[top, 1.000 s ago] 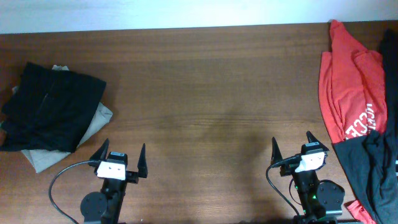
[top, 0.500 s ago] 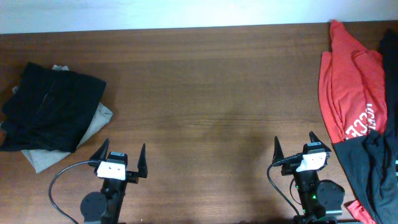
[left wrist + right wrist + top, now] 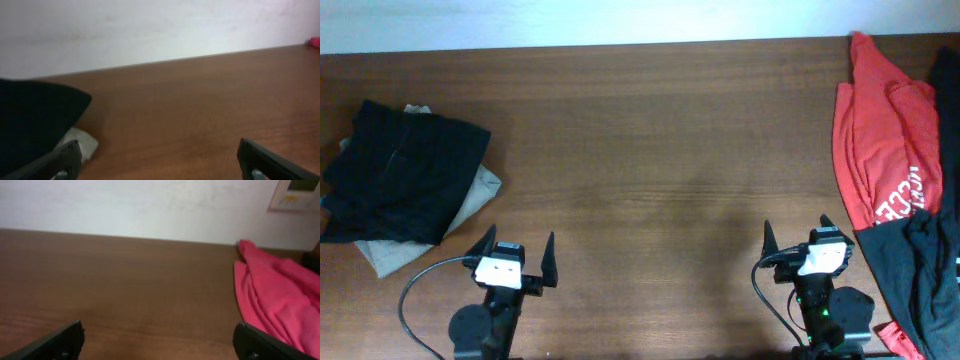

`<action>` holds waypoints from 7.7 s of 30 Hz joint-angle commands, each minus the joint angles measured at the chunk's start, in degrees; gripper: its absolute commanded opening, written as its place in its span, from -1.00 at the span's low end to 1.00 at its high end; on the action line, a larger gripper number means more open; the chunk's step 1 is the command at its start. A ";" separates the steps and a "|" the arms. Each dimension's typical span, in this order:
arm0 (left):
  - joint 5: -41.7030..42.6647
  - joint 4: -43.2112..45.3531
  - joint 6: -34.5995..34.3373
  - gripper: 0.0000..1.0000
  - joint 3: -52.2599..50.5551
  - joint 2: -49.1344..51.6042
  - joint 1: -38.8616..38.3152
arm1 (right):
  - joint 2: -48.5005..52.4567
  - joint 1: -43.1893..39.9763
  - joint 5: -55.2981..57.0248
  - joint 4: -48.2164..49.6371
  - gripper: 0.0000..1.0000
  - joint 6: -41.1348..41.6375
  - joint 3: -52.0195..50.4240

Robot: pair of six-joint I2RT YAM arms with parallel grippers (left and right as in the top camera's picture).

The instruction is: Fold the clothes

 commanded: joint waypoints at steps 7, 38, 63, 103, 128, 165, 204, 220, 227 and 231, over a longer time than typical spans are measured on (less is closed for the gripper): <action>-0.94 -8.59 -1.20 0.98 17.35 24.20 0.24 | 30.62 -0.26 1.73 -10.56 0.97 0.98 21.24; 3.61 -17.75 -4.87 0.98 35.10 51.56 0.24 | 89.64 -23.54 22.71 -12.04 -0.19 20.15 38.99; 3.61 -17.73 -4.87 0.98 35.10 51.56 0.24 | 70.36 -7.45 -19.50 -51.82 -0.92 -6.38 82.03; 7.56 40.37 -70.12 0.45 36.94 108.52 -49.59 | 81.53 -23.04 -3.30 -64.98 0.97 10.69 82.77; 12.68 10.29 -40.65 -1.00 48.50 71.54 -0.63 | 86.75 -22.58 -9.94 -65.29 0.25 4.13 81.88; -8.13 4.22 -26.40 -0.99 61.57 78.31 4.11 | 113.98 -17.49 28.39 -39.63 0.12 20.92 71.89; -15.30 0.39 -24.85 -0.99 61.57 80.83 3.19 | 117.42 -47.58 -1.64 -28.17 0.61 14.47 82.90; 6.27 -22.27 -13.62 0.99 91.01 102.51 2.58 | 106.36 -17.97 -8.61 -50.38 0.97 1.81 90.07; 14.05 -43.67 -23.32 0.99 86.49 102.99 -12.85 | 106.36 -16.22 -8.68 -55.54 0.97 1.81 90.07; 14.01 -37.07 -34.86 0.46 76.52 106.47 -24.11 | 106.36 -16.22 -8.66 -56.46 0.97 1.84 90.07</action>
